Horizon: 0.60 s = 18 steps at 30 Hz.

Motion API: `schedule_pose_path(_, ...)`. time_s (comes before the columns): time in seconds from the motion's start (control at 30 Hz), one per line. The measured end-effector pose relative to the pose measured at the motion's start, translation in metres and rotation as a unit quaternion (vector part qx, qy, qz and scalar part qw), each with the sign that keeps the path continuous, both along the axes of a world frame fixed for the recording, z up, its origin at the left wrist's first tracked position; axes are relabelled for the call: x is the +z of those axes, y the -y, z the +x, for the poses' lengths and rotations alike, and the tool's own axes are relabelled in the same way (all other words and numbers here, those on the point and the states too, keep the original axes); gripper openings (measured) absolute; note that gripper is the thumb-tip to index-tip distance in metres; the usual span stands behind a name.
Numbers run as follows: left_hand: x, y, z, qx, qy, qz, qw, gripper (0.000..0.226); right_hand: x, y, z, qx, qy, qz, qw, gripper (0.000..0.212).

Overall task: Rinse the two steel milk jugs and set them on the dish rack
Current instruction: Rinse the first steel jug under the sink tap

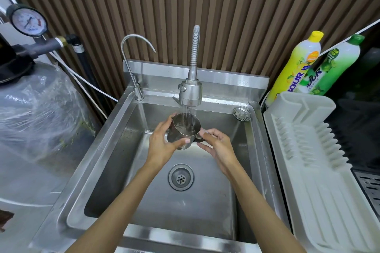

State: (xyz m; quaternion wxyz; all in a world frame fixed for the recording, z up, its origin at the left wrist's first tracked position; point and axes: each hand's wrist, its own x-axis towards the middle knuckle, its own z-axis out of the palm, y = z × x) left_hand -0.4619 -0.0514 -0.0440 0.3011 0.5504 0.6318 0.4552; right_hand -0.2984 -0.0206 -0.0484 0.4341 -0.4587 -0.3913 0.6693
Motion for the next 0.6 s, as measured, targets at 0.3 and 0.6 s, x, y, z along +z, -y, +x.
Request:
schedule_pose_path(0.3, 0.0027, 0.0025, -0.0011, -0.002, -0.021, -0.007, 1.0, 0.082, -0.0012, -0.0011, -0.0033, -0.006, -0.002, -0.025, 1.0, 0.019)
schedule_pose_path(0.6, 0.0003, 0.0052, 0.0012, 0.003, -0.018, -0.014, 1.0, 0.086, -0.0032, 0.0016, -0.0012, -0.001, 0.03, -0.008, 1.0, 0.021)
